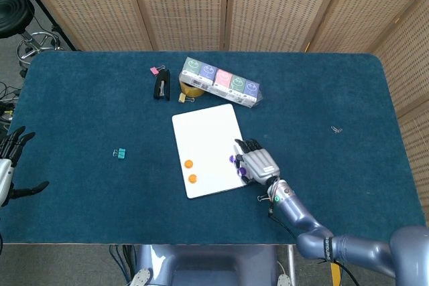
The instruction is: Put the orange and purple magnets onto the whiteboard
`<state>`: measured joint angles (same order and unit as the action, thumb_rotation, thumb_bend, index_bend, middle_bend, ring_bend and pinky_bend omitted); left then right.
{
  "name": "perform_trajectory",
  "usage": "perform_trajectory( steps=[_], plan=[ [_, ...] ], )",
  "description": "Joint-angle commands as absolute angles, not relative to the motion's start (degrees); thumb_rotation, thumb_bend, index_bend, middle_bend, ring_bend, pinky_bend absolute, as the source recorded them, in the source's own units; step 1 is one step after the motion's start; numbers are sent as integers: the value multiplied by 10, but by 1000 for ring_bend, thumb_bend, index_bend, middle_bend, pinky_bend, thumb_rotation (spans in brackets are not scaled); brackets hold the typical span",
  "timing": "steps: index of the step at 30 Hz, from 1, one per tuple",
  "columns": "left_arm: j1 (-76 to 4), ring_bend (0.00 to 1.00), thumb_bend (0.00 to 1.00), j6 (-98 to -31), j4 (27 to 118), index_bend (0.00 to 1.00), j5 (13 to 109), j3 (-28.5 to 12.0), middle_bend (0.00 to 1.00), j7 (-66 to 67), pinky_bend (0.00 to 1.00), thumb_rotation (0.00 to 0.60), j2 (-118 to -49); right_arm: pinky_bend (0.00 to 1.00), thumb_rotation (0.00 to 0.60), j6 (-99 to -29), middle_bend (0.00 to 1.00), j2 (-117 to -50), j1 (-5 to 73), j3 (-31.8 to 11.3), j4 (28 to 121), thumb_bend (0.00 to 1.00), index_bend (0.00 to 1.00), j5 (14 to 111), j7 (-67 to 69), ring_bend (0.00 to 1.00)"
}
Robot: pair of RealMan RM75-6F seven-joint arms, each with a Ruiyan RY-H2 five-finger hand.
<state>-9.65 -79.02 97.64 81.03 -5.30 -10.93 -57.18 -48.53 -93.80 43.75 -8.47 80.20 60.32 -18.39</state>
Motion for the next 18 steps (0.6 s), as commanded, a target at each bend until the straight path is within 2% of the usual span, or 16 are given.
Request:
perform_trajectory(
  steps=[1, 12, 18],
  plan=[
    [-96, 0, 65, -791, 976, 123, 810, -53, 0, -110, 0, 600, -572, 0, 600, -486, 0, -939, 437, -83, 802, 358, 510, 605, -184, 0],
    [-97, 0, 65, -789, 976, 123, 810, -53, 0, -111, 0, 600, -572, 0, 600, -485, 0, -944, 438, -83, 794, 359, 489, 606, -177, 0],
    [-97, 0, 65, -789, 977, 123, 811, -53, 0, -112, 0, 600, -571, 0, 600, -483, 0, -931, 435, -78, 809, 358, 308, 622, -164, 0]
  ],
)
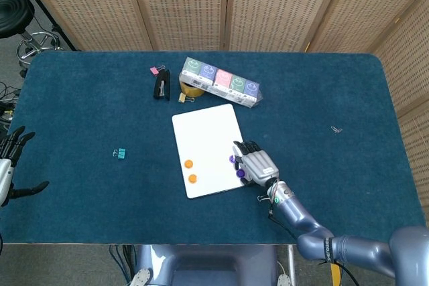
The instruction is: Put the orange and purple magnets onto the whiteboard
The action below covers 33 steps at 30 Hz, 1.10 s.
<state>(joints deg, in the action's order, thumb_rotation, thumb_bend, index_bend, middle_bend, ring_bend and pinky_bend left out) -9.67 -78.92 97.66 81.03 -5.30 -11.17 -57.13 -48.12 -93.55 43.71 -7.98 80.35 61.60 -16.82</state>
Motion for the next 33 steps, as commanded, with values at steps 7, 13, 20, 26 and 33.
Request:
perform_trajectory(
  steps=[7, 13, 20, 26, 33],
  plan=[
    [-96, 0, 65, -789, 978, 123, 812, -52, 0, -113, 0, 600, -571, 0, 600, -491, 0, -921, 432, -79, 826, 359, 289, 631, -158, 0],
    [-96, 0, 65, -791, 978, 123, 814, -51, 0, -109, 0, 600, -572, 0, 600, -527, 0, -889, 420, -79, 879, 358, 298, 664, -156, 0],
    [-90, 0, 65, -808, 980, 121, 823, -50, 0, -98, 0, 600, -575, 0, 600, -609, 0, -814, 374, -49, 943, 314, 185, 746, -158, 0],
    [-80, 0, 65, -836, 981, 42, 832, -48, 0, -60, 0, 600, -590, 0, 600, -703, 0, -764, 308, -18, 911, 8, 30, 802, -139, 0],
    [-60, 0, 65, -860, 978, 0, 828, -41, 0, -39, 0, 600, -608, 0, 600, -787, 0, -720, 222, 10, 851, 0, 0, 813, -85, 0]
  ],
)
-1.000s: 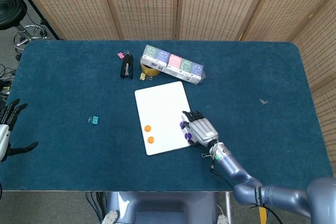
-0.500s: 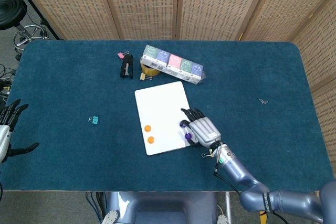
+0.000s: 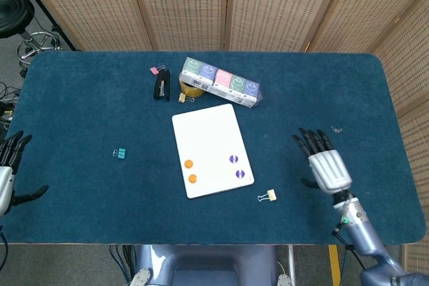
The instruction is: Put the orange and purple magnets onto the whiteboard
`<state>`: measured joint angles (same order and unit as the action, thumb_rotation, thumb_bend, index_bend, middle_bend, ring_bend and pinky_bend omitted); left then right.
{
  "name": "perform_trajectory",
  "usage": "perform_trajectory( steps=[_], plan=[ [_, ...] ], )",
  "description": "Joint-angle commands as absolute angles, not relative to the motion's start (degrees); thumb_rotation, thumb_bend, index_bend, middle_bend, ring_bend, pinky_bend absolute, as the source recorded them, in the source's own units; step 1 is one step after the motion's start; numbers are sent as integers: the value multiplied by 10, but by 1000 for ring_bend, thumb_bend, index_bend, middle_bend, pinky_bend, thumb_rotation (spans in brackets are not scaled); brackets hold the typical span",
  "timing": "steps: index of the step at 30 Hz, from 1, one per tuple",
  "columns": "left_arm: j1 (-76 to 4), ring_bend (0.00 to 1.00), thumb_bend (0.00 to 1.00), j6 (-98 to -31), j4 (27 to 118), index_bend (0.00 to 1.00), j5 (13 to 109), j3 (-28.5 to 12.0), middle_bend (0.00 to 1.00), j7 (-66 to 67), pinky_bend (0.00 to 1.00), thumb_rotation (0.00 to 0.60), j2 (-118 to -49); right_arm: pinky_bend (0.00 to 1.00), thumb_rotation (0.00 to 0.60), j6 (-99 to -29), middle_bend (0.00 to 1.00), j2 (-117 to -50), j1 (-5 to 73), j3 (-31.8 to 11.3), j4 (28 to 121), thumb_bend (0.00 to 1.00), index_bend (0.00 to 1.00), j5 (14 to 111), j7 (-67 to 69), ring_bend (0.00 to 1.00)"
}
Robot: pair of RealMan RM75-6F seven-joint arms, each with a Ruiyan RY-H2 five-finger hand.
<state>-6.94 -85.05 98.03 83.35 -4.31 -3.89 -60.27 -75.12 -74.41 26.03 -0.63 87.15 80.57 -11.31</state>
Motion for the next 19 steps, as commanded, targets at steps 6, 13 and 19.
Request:
perform_trajectory(
  steps=[6, 13, 19],
  plan=[
    [-42, 0, 65, -877, 958, 0, 829, -33, 0, -48, 0, 600, -619, 0, 600, -838, 0, -705, 166, 23, 844, 0, 0, 824, -54, 0],
    [-39, 0, 65, -881, 940, 0, 836, -32, 0, -48, 0, 600, -622, 0, 600, -869, 0, -699, 132, 25, 848, 0, 0, 838, -41, 0],
    [-30, 0, 65, -893, 935, 0, 843, -31, 0, -65, 0, 600, -615, 0, 600, -895, 0, -693, 108, 23, 862, 0, 0, 855, -36, 0]
  ],
)
